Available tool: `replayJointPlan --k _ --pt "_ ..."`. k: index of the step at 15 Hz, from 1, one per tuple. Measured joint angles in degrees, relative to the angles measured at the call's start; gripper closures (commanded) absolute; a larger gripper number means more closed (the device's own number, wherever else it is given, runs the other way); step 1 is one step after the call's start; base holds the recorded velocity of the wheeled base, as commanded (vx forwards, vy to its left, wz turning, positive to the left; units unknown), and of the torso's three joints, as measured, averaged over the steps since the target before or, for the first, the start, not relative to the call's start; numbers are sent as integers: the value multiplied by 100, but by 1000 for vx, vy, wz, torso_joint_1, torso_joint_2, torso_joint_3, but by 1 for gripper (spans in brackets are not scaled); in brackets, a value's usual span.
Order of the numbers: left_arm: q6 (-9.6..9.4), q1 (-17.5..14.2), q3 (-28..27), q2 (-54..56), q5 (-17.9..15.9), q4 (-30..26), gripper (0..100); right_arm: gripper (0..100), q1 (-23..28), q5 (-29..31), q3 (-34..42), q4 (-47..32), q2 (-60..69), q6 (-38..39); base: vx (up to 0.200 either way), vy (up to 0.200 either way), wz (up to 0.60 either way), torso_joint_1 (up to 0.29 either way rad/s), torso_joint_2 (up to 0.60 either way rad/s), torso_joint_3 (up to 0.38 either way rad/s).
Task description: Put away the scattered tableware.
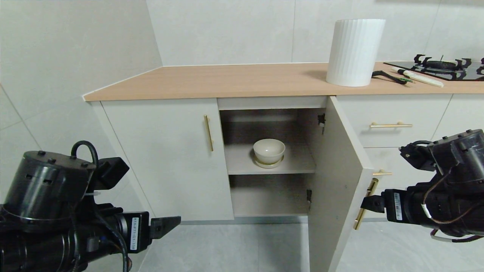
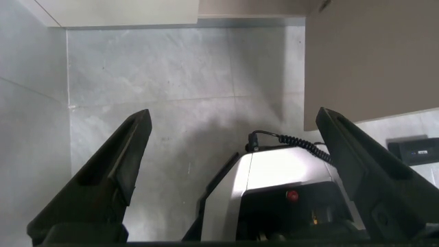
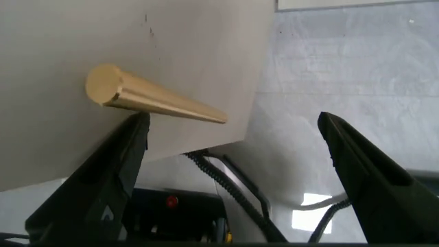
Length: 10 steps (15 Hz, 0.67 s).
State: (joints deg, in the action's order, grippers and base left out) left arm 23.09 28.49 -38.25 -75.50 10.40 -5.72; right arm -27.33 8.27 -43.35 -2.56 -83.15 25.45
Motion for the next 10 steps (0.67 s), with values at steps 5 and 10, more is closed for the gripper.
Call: replayJointPlan --k 5,10 --pt "-11 4 -9 20 9 0 0 0 -190 -6 33 499 -260 -30 0 0 0 0 0 0" --pt "-16 9 -5 33 13 0 0 0 -360 13 11 1148 -621 -44 0 0 0 0 0 0"
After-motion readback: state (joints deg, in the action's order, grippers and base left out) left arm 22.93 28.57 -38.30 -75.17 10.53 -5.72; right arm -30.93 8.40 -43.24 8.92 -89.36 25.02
